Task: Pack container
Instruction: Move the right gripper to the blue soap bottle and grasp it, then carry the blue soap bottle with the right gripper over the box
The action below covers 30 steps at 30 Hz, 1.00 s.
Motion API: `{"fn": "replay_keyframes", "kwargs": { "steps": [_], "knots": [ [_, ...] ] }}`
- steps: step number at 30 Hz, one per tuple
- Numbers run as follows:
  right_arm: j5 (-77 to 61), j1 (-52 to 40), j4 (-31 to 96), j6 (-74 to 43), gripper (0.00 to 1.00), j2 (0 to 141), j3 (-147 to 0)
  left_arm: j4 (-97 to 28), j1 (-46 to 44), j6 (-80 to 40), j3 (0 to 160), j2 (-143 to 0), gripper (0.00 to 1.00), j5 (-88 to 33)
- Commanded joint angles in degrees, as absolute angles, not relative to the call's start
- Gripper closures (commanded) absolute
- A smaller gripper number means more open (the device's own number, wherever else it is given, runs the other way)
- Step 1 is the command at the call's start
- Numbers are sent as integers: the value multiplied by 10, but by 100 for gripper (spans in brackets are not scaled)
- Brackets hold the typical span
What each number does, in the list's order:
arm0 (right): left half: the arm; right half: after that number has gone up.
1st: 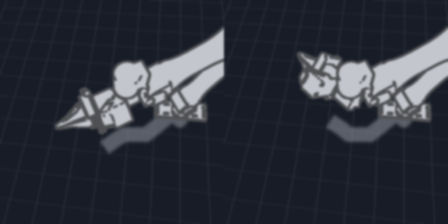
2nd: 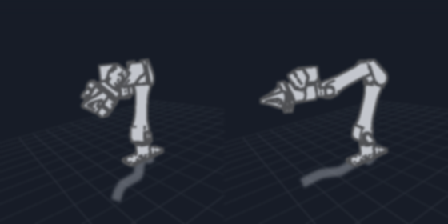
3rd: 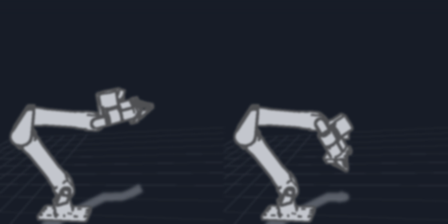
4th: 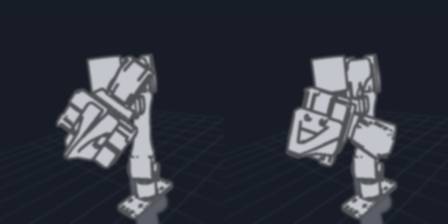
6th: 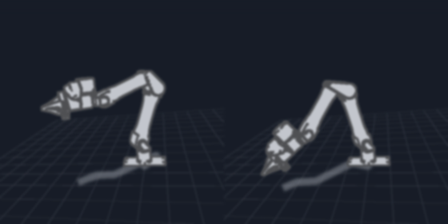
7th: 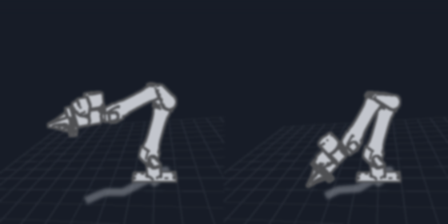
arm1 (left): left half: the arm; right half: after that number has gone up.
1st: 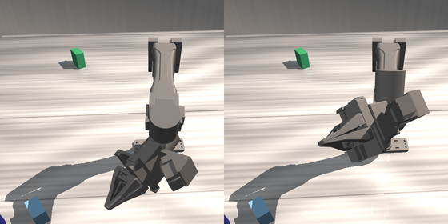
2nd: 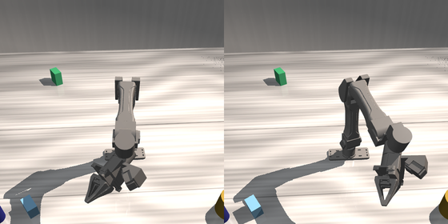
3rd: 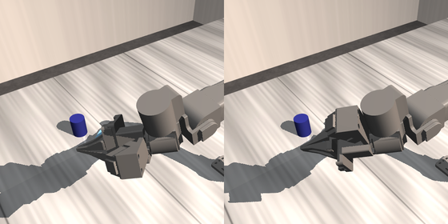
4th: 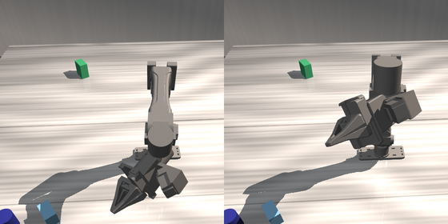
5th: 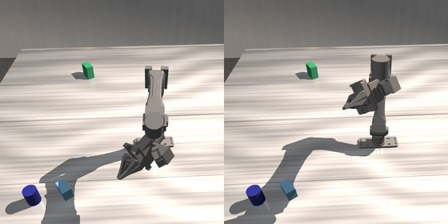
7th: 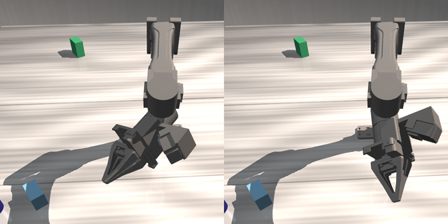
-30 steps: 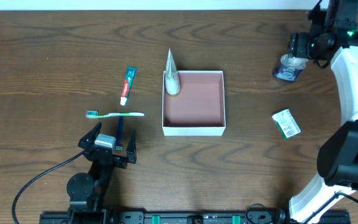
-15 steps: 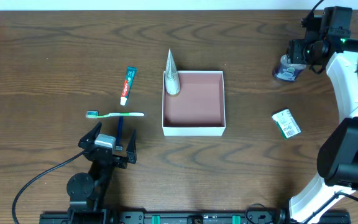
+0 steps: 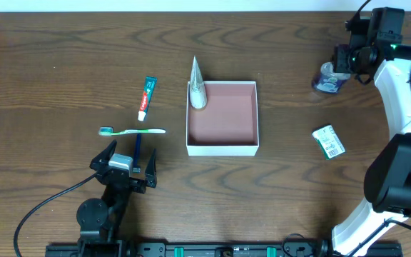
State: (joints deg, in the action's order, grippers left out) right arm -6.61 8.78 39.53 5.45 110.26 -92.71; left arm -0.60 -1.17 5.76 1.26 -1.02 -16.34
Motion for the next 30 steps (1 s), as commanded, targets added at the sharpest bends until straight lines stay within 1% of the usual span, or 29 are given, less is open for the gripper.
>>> {"fn": "replay_keyframes", "kwargs": {
  "steps": [1,6,10,20,30],
  "knots": [
    [-80,90,395,57,68,1114,-921,-25,-9,50,2,-10,2,-173],
    [-80,90,396,57,81,1114,-921,-25,-9,50,2,-10,2,-173],
    [-91,90,396,57,87,1113,-921,-25,-9,50,2,-10,2,-173],
    [-130,89,396,57,92,1082,-923,-25,-9,50,2,-10,2,-173],
    [-135,76,396,61,92,987,-923,-25,-9,50,2,-10,2,-173]
  ]
}}
